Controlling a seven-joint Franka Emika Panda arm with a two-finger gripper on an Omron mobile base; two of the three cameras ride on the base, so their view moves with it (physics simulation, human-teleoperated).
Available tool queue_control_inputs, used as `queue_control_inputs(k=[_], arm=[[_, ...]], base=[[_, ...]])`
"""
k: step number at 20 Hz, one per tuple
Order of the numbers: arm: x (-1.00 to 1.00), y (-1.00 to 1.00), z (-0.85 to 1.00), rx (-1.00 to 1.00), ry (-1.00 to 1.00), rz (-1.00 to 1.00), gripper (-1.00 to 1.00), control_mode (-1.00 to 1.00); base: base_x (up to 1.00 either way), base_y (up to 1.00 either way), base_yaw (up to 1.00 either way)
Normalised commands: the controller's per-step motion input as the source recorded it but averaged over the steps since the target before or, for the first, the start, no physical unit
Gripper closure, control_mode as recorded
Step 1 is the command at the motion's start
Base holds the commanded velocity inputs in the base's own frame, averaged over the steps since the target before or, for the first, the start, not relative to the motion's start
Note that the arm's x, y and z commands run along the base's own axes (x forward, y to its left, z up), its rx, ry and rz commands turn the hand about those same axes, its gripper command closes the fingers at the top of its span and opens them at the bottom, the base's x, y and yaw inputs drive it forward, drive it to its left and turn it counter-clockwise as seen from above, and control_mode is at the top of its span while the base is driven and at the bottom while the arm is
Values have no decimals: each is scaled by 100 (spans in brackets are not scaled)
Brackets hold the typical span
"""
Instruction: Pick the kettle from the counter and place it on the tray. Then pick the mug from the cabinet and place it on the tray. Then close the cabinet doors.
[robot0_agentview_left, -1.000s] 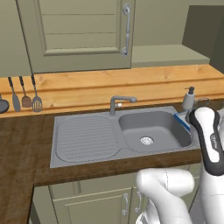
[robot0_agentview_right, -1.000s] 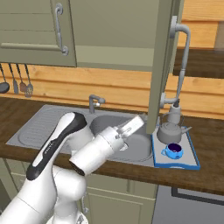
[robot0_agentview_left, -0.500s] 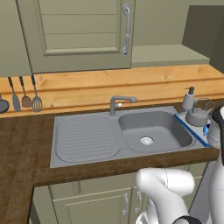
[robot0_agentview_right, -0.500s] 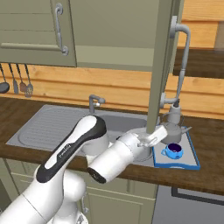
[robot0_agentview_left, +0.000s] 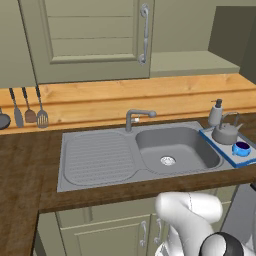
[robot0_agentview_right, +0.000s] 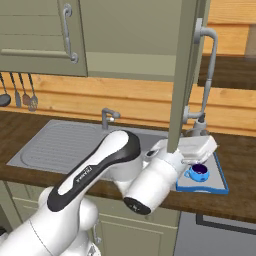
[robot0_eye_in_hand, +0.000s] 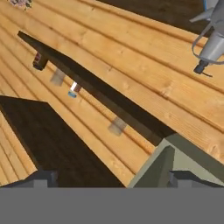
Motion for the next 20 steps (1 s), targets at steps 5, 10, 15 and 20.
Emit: queue_control_inputs(k=[5,10,15,20], arm=[[-3,1,40,-14,-20,17,-100,-100],[-7,27,4,-41,-22,29,-100,-100],[-3,40,3,-53,-22,31,-100,-100],[-1,28,31,-49,-25,24,-100,-100]], base=[[0,0,0],[0,0,0],[0,0,0],[0,0,0]])
